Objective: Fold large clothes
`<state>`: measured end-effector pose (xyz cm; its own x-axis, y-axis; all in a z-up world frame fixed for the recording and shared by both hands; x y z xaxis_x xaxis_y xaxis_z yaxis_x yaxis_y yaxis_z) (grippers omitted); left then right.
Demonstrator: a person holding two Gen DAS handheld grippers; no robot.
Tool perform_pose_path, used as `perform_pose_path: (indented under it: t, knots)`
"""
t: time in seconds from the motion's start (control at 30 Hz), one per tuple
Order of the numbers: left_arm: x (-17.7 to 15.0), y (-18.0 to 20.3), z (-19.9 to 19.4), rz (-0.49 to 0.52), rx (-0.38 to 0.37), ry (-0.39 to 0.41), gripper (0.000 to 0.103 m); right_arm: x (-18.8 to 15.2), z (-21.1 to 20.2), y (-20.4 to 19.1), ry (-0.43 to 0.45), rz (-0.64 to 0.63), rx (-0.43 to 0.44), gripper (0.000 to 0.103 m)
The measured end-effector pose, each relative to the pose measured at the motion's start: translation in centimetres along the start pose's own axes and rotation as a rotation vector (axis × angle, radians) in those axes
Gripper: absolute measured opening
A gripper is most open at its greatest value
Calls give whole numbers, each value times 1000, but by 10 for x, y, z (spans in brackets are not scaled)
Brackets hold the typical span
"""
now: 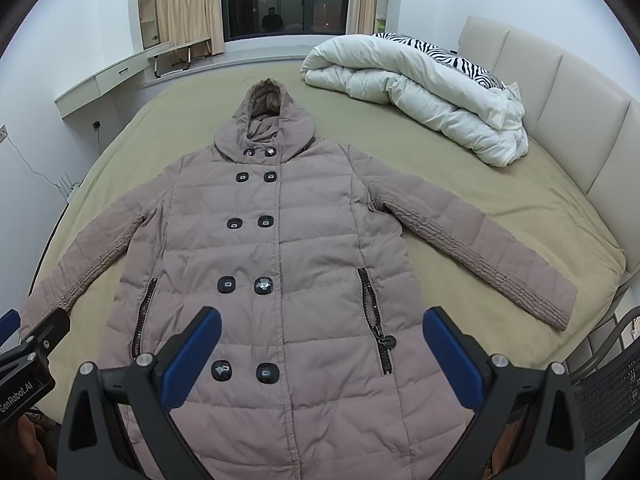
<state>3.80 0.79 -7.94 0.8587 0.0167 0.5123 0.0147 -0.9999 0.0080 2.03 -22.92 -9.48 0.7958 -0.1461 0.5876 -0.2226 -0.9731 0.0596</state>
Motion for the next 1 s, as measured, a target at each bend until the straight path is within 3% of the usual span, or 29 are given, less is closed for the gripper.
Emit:
perform_pose_path:
  t: [0.6, 0.73, 0.9, 1.0]
  knots:
    - [5, 4, -1, 5, 9, -8, 103, 3, 9, -1, -8, 2, 2, 103]
    - [6, 4, 3, -6, -2, -24, 103, -9, 11, 3, -15, 7, 6, 103]
    - [7, 9, 13, -5, -42, -46, 103, -7, 18, 8, -23, 52, 54, 103]
    - [7, 14, 28, -24, -125, -79, 103, -2, 33, 27, -25, 137, 126, 103]
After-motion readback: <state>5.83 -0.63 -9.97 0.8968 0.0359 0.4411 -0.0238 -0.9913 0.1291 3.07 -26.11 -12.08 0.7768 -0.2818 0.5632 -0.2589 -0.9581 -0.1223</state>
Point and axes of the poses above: each gripper's, at about its wrist camera, not at the fingertips, and z roughly the way its jaws point, y to its right, x to its top, the point moved 7 cm from there along z, roughly the way its jaws point, and after that the axes turned 7 degrees about -y, right-handed, at the moved point
